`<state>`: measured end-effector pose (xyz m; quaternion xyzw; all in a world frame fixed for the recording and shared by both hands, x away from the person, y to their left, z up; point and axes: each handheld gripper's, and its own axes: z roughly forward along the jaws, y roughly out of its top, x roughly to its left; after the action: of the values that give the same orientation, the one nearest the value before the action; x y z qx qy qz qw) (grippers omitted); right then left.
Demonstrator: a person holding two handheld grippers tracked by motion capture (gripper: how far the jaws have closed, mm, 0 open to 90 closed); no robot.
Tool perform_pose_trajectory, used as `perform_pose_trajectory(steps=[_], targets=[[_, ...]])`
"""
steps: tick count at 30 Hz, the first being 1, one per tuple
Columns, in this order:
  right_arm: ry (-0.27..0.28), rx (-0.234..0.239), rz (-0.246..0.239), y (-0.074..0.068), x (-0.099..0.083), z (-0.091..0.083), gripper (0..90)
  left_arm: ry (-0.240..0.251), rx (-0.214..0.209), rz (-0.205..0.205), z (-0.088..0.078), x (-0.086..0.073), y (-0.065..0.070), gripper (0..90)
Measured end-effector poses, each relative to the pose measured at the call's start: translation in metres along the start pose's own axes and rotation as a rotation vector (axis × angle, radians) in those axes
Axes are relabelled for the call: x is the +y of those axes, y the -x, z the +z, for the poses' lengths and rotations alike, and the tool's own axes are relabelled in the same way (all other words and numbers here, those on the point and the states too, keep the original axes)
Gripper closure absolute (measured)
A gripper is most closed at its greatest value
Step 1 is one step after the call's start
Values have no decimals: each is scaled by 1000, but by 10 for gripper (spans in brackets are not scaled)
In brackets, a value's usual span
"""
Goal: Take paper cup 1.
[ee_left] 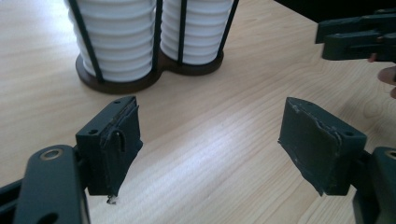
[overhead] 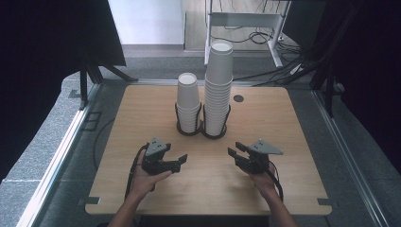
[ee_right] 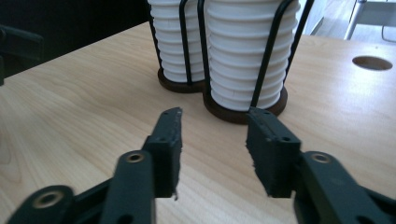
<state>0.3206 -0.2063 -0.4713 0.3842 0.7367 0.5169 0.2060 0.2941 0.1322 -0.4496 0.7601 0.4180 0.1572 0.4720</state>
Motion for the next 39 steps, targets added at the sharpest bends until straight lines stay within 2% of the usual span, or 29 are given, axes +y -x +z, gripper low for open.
perform_pose_trajectory(steps=[2,11,17,24,29,35,39], targets=[[11,6,-10,-1,4,3,599,7,-4,14,0,8,0,207],[21,40,-22,-5,19,13,629,11,-7,28,6,20,-6,207],[16,88,-27,-9,25,23,702,11,-16,39,11,28,-7,207],[12,95,-37,-9,29,29,752,16,-25,43,16,35,-9,207],[9,98,-44,-9,37,33,806,10,-30,55,19,38,-6,207],[6,103,-48,-8,46,41,855,12,-28,71,17,45,-4,207],[3,113,-62,-13,52,50,866,16,-33,67,16,47,-4,207]])
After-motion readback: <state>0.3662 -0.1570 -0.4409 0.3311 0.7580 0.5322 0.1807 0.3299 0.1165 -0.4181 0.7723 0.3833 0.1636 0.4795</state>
